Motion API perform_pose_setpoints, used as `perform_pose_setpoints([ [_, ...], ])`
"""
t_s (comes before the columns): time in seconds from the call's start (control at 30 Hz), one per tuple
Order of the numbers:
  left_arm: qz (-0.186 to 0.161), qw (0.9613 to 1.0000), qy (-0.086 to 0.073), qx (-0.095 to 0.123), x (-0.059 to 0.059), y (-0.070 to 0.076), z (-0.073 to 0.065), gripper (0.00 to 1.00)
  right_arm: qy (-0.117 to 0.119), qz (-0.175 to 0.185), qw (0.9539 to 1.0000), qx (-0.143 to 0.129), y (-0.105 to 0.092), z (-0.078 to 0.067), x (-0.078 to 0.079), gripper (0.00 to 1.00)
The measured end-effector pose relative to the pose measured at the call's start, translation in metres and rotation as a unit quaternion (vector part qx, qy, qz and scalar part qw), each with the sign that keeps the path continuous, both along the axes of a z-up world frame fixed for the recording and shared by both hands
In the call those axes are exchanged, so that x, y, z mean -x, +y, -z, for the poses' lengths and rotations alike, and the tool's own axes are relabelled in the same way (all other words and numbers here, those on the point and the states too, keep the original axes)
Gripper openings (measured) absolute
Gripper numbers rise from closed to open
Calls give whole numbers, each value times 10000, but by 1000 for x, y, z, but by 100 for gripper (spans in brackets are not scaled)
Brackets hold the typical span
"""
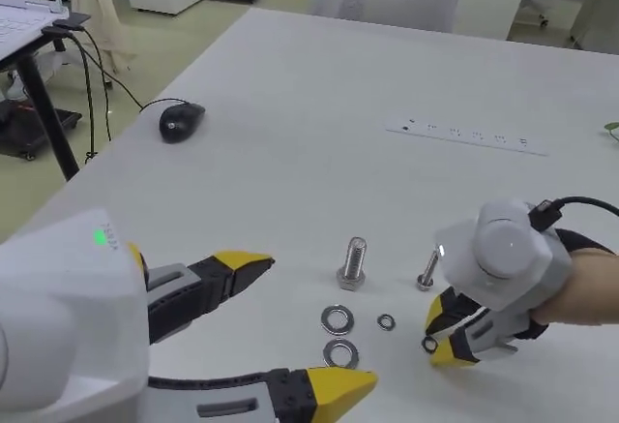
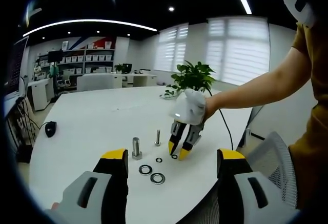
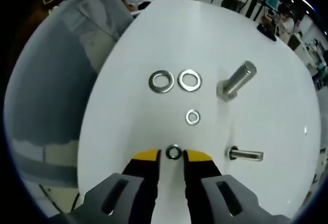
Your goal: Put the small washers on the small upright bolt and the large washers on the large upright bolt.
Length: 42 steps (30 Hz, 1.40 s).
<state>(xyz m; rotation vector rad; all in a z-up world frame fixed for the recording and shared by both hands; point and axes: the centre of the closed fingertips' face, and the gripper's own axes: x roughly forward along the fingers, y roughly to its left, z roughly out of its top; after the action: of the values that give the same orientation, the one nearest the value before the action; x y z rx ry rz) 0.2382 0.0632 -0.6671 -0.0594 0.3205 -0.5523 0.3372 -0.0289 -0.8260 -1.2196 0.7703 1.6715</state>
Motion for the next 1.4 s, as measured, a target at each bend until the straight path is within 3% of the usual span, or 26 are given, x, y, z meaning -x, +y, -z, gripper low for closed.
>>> perform_pose_setpoints([
  [0.2, 31, 10000, -10, -13, 0, -3, -1, 70, -111, -151, 9998, 96, -1, 0, -1, 14],
  [0.57, 45, 10000, -12, -26, 3, -4, -2, 70, -59, 98, 9998, 173, -4, -4, -4, 12],
  [0.7, 26, 10000, -21, -13, 3, -4, -3, 70, -80, 233, 9997, 93, -8, -21, -13, 12],
  [0.93, 84, 10000, -15, -29, 2, -9, -2, 69, -334, 415, 9986, -14, -10, -51, -40, 12],
  [1.13, 90, 10000, -36, -3, 1, -10, -3, 69, -596, 468, 9970, -139, 1, -74, -61, 12],
  [1.4, 45, 10000, -19, 15, 0, -8, -2, 69, -689, 360, 9969, -140, 18, -77, -71, 12],
])
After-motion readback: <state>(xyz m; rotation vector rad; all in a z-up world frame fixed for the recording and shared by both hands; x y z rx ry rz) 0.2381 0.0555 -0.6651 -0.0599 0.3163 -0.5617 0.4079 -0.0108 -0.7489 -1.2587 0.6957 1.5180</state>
